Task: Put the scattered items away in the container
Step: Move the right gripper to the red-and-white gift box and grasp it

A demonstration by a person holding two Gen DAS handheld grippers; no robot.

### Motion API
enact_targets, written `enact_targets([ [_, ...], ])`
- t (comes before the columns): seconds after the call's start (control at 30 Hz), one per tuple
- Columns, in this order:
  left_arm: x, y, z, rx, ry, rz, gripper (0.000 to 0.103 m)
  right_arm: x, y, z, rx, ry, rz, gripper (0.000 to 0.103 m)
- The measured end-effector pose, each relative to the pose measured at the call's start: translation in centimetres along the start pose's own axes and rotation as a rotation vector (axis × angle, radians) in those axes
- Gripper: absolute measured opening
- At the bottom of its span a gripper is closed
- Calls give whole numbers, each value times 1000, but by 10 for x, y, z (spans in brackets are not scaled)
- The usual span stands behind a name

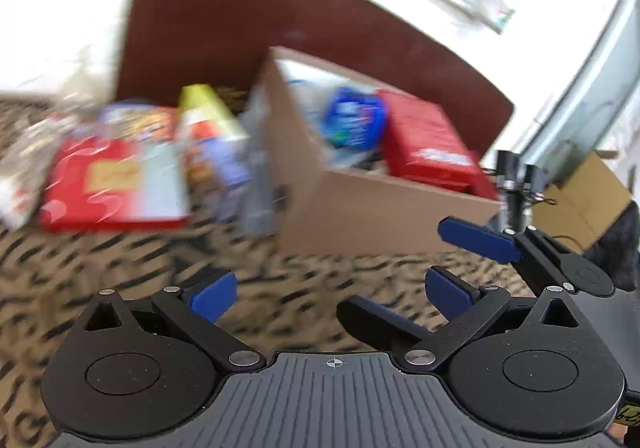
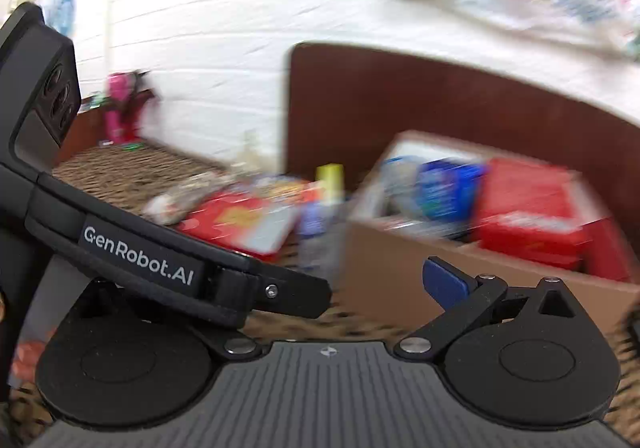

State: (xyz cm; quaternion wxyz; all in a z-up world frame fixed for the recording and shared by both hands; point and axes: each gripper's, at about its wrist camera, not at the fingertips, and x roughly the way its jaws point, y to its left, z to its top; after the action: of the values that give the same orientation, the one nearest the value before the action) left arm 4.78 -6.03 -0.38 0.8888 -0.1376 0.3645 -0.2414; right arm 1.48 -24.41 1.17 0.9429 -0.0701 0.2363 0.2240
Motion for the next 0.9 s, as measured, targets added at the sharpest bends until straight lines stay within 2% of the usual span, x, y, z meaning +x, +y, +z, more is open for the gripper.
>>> enact_targets([
  [0.17,-24,55,-17,-8,-30,153,103,32,43,-8,-33,57,73,102],
  [0.3,-25,96,-17,-68,-48,201,103,59,59,-11,-33,88,103,100],
  [0.5,-9,132,-9,-86,-41,220,103,91,64,-14,-52,127,92,95],
  [0.7,4,147,13,-64,-71,225,100,121,59,-18,-49,177,83,90],
  [0.9,24,164,28,-71,-46,227,97,143,52,-13,-32,175,99,88],
])
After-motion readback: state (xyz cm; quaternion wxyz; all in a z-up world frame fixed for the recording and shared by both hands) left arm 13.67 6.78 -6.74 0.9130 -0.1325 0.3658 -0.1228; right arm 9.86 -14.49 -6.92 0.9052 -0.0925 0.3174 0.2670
